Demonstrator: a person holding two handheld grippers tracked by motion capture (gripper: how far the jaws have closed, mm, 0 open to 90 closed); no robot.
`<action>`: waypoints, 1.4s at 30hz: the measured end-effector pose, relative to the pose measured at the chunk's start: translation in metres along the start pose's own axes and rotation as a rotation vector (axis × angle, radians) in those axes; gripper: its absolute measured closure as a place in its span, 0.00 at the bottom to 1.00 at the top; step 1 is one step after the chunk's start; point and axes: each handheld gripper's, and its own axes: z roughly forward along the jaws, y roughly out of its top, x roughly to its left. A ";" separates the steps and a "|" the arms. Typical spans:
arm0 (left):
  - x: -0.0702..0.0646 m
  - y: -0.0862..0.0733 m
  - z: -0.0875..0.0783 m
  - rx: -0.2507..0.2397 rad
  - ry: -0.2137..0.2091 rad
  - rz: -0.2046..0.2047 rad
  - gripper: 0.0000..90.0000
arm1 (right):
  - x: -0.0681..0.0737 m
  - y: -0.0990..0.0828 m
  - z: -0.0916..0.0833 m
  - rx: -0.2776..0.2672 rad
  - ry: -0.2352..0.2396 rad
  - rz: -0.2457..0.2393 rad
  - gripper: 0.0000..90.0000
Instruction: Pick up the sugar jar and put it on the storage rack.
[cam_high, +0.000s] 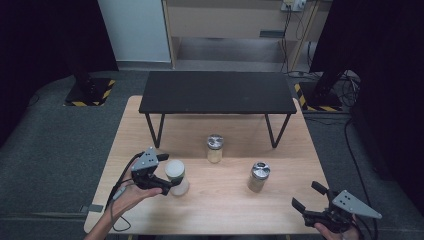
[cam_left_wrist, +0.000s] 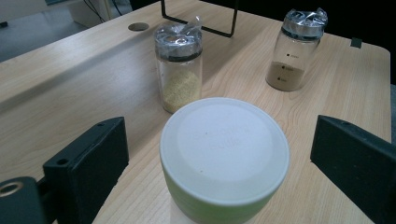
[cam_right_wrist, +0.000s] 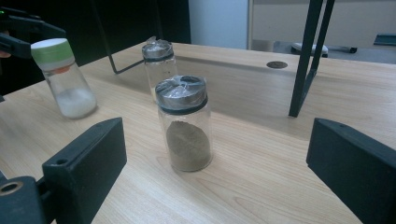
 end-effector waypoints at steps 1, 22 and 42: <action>0.001 -0.001 0.001 -0.001 -0.002 0.000 0.04 | 0.000 0.000 0.000 0.000 0.000 0.000 0.06; 0.004 -0.017 0.013 -0.029 -0.014 0.025 0.35 | 0.000 0.000 0.000 0.000 -0.001 0.001 0.06; 0.001 -0.008 0.009 -0.013 -0.008 0.051 0.35 | -0.001 0.000 0.001 0.001 0.000 0.004 0.06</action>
